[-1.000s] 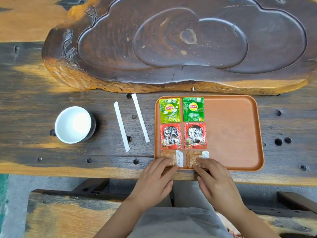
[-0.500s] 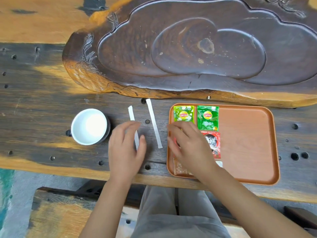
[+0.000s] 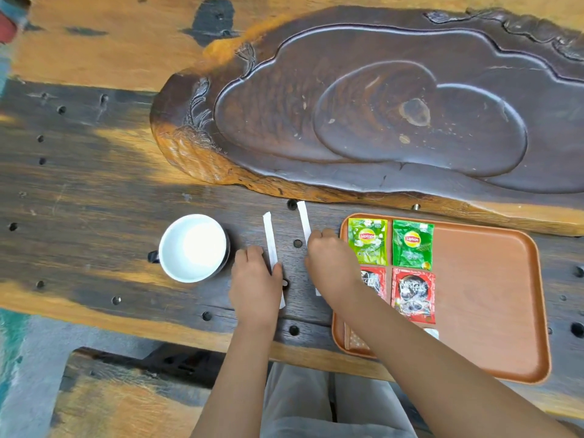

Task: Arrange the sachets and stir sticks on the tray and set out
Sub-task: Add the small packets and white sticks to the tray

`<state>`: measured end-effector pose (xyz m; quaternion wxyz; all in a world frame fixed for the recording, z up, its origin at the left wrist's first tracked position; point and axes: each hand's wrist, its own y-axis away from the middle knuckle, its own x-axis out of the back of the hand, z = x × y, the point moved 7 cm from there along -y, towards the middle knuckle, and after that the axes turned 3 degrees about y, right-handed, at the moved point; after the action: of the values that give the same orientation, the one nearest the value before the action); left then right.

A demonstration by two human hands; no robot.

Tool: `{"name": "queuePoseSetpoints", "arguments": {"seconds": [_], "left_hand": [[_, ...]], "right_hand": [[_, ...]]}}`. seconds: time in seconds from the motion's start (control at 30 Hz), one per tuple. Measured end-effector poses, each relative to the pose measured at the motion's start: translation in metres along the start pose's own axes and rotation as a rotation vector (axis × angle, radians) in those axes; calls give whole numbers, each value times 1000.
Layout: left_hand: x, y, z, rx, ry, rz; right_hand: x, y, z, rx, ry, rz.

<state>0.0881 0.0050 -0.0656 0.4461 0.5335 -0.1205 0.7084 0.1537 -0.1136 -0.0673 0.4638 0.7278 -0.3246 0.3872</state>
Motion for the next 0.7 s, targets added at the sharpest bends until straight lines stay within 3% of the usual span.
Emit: {"name": "queuePoseSetpoints", "arguments": {"seconds": [0.33,0.5,0.7], "left_hand": [[-7,-15,-14,108,159,-29],[-12,-16,10,142,290,-98],[10,-3,5,133,351,-81]], "right_hand": [[-12,-6,1,-46,-118,1],[1,-3,36,-164,-303,-46],[9,27,44,-164,-487,-2]]}}
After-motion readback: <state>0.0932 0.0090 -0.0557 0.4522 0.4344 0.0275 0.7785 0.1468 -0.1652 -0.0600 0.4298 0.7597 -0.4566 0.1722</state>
